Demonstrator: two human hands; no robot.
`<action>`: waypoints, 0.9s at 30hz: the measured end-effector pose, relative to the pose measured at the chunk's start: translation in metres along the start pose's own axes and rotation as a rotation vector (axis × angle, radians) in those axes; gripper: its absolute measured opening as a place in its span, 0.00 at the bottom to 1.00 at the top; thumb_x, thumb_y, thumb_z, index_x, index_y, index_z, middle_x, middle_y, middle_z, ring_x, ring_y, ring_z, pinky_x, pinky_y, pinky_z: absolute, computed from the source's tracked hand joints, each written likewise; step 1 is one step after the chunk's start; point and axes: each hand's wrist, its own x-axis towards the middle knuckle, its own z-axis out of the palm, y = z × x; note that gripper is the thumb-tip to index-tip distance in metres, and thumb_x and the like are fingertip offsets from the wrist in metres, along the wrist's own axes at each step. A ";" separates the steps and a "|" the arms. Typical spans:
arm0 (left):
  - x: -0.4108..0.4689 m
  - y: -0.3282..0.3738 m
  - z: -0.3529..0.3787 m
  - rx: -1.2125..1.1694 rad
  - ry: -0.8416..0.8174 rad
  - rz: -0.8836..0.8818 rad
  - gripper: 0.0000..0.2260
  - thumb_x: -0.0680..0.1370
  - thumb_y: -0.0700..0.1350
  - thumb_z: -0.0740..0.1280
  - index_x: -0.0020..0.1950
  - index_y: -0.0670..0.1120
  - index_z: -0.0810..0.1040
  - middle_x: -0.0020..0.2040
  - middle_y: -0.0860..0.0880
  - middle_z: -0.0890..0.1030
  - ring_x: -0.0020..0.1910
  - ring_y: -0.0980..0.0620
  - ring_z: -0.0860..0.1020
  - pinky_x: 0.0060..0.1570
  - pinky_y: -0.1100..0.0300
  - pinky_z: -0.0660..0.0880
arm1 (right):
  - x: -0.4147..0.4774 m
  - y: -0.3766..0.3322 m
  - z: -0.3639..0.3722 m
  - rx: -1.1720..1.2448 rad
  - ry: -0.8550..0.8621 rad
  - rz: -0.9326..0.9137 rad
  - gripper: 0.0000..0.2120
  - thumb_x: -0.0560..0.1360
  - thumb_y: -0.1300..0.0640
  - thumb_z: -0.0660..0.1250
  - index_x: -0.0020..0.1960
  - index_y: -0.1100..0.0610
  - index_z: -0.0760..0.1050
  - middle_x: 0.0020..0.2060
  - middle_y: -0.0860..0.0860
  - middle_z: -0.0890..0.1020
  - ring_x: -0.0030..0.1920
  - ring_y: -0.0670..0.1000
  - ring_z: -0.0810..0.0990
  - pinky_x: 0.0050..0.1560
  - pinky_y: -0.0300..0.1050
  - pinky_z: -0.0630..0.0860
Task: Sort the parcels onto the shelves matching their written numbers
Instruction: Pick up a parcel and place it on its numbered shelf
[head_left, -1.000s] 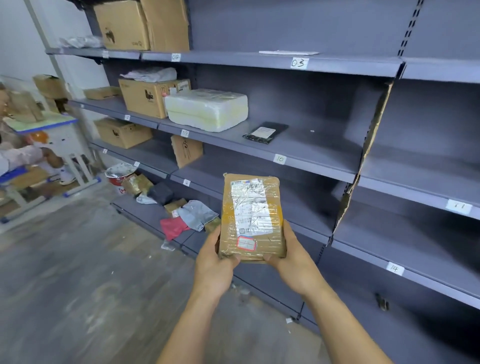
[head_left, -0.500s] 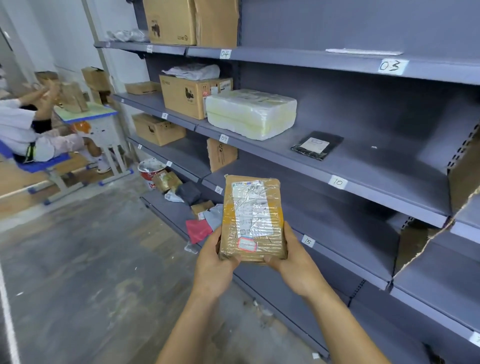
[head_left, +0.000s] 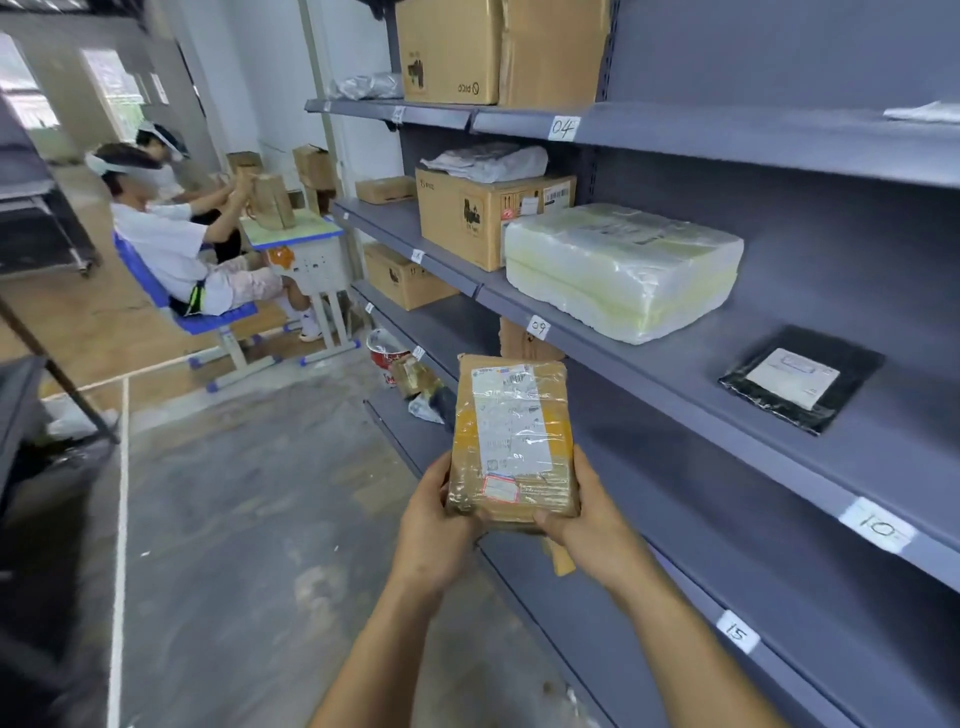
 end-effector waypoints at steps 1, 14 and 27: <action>0.009 -0.001 -0.004 -0.001 0.014 -0.012 0.27 0.63 0.40 0.68 0.61 0.57 0.77 0.52 0.56 0.85 0.52 0.57 0.83 0.47 0.60 0.80 | 0.008 -0.003 0.003 -0.008 -0.010 -0.003 0.35 0.75 0.55 0.69 0.57 0.15 0.58 0.56 0.29 0.80 0.60 0.45 0.80 0.63 0.58 0.76; 0.146 -0.031 -0.083 -0.018 0.035 -0.012 0.30 0.70 0.22 0.63 0.61 0.53 0.77 0.51 0.54 0.85 0.48 0.60 0.83 0.40 0.67 0.77 | 0.142 -0.018 0.086 0.060 -0.074 0.001 0.36 0.76 0.61 0.69 0.69 0.26 0.61 0.60 0.32 0.79 0.64 0.43 0.78 0.66 0.57 0.75; 0.319 -0.053 -0.208 0.100 -0.133 -0.053 0.32 0.67 0.27 0.69 0.67 0.50 0.75 0.55 0.54 0.84 0.56 0.55 0.81 0.49 0.63 0.77 | 0.271 -0.058 0.207 0.072 0.044 0.131 0.34 0.72 0.55 0.72 0.71 0.34 0.63 0.59 0.34 0.81 0.61 0.43 0.79 0.66 0.56 0.75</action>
